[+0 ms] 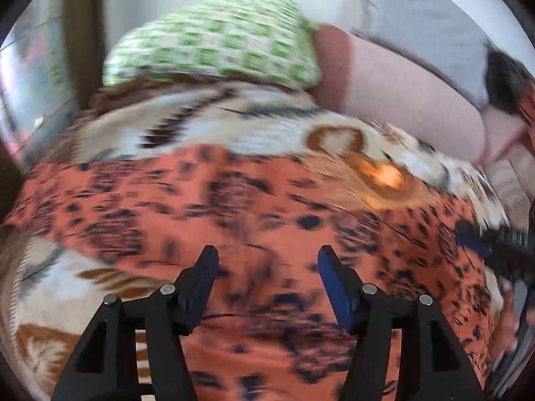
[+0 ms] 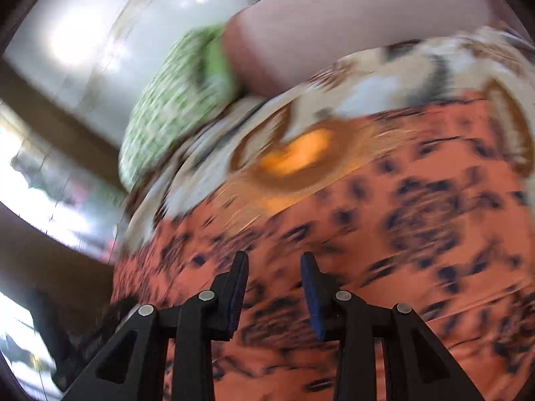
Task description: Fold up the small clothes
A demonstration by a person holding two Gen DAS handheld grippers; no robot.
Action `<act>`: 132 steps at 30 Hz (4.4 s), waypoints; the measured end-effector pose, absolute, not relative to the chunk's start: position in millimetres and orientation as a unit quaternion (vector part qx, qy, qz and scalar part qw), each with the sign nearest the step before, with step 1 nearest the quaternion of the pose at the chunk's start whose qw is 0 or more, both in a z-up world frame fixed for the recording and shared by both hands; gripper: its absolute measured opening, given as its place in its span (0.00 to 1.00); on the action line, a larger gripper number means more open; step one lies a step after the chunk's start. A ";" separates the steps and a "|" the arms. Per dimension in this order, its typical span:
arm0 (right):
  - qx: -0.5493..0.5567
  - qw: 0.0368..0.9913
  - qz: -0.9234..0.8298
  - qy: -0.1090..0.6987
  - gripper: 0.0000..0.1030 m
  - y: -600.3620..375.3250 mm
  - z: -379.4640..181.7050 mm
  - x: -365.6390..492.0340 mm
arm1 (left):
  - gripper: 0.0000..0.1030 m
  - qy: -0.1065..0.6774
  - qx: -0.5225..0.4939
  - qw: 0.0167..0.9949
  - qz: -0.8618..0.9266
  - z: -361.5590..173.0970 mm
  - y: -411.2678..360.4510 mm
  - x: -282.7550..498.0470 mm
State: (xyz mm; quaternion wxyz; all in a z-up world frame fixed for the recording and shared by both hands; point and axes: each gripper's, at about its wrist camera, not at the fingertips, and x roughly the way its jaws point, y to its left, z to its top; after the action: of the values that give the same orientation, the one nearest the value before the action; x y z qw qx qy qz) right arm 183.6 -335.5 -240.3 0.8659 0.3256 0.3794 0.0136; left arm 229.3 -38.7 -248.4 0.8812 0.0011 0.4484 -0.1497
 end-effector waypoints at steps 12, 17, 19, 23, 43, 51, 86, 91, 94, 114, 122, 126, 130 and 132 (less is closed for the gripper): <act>0.359 0.819 -0.100 0.437 0.34 -435.6 -278.0 171.4 | 0.62 0.501 0.056 0.854 -0.131 -283.2 -89.4 242.2; 0.357 0.858 -0.002 0.370 0.53 -402.7 -243.1 158.7 | 0.68 0.455 -0.033 0.886 -0.083 -240.8 -19.4 222.0; 0.349 0.866 0.021 0.356 0.77 -388.1 -238.2 157.3 | 0.79 0.441 -0.083 0.892 -0.047 -228.1 26.0 212.8; 0.324 0.873 0.056 0.361 0.77 -352.3 -237.6 155.4 | 0.80 0.434 -0.147 0.888 0.041 -225.6 127.9 200.9; 0.305 0.883 0.059 0.353 0.70 -340.1 -247.1 169.7 | 0.59 0.412 -0.460 0.784 0.057 -309.5 324.7 290.6; 0.296 0.889 0.042 0.348 0.62 -344.8 -251.4 176.5 | 0.26 0.373 -0.467 0.797 0.093 -330.4 342.0 317.5; 0.379 0.871 0.009 0.312 0.37 -427.3 -236.4 134.8 | 0.66 0.441 -0.375 0.810 0.098 -262.4 287.9 230.7; 0.354 0.877 0.005 0.324 0.37 -408.2 -240.4 144.2 | 0.67 0.406 -0.458 0.785 0.094 -293.4 335.1 236.9; 0.341 0.877 0.003 0.337 0.37 -395.8 -247.1 156.5 | 0.67 0.389 -0.486 0.779 0.079 -301.5 339.1 254.3; 0.263 0.890 -0.014 0.372 0.36 -360.2 -270.7 190.9 | 0.02 0.425 -0.398 0.804 0.123 -300.7 324.1 357.1; 0.288 0.897 -0.031 0.335 0.36 -381.1 -256.9 177.5 | 0.03 0.399 -0.235 0.885 -0.036 -197.2 210.2 355.3; 0.293 0.900 -0.031 0.320 0.36 -387.7 -246.6 168.8 | 0.03 0.398 -0.165 0.895 -0.115 -154.1 123.5 344.1; 0.314 0.898 -0.031 0.306 0.36 -403.4 -237.9 159.0 | 0.03 0.403 -0.105 0.890 -0.186 -133.0 22.7 317.8; 0.324 0.896 -0.034 0.302 0.36 -413.7 -236.0 154.3 | 0.03 0.418 -0.087 0.878 -0.215 -140.4 -28.7 303.9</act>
State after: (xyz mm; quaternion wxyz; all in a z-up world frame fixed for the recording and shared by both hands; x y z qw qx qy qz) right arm 154.3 -413.7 -236.0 0.8961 0.3237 0.3019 -0.0340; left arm 303.9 -28.7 -140.4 0.8782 -0.0866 0.4181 -0.2154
